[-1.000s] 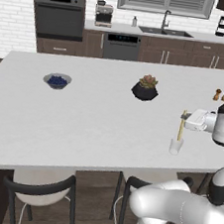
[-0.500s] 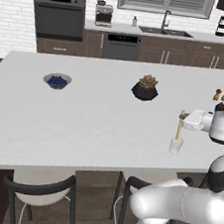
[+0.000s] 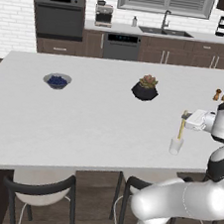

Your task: Take a straw from the drawer in front and place it inside the glass cup on the dining counter.

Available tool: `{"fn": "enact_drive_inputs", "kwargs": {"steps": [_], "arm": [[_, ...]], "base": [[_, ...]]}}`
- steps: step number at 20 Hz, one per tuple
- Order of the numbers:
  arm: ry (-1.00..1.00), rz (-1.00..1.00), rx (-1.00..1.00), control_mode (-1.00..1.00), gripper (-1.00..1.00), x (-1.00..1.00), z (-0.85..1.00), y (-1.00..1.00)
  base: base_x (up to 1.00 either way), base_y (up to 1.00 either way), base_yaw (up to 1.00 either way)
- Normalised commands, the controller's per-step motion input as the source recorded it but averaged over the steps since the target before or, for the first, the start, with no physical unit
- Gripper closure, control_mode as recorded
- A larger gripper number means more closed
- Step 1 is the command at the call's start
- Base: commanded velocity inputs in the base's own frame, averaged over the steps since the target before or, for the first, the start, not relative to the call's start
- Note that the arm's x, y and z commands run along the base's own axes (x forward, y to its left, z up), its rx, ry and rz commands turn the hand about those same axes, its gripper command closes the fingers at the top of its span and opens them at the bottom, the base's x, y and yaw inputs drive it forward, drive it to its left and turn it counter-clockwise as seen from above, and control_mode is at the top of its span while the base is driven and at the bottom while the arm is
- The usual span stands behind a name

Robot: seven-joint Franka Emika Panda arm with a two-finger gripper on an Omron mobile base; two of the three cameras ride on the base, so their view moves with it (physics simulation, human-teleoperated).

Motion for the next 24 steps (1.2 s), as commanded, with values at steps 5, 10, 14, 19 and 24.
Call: {"fn": "enact_drive_inputs", "kwargs": {"steps": [5,10,14,19,24], "arm": [[-0.01,0.0,0.0,-1.0,1.0,0.02,-0.17,-0.05],[0.0,0.0,0.0,-1.0,1.0,0.03,-0.2,0.0],[0.0,0.0,0.0,-1.0,1.0,0.14,-0.11,0.0],[0.0,0.0,0.0,-1.0,1.0,0.17,-0.14,0.0],[0.0,0.0,0.0,-1.0,1.0,-0.06,-0.18,0.0]], "base": [[0.0,0.0,0.0],[0.0,0.0,0.0],[0.0,0.0,0.0],[0.0,0.0,0.0],[0.0,0.0,0.0]]}}
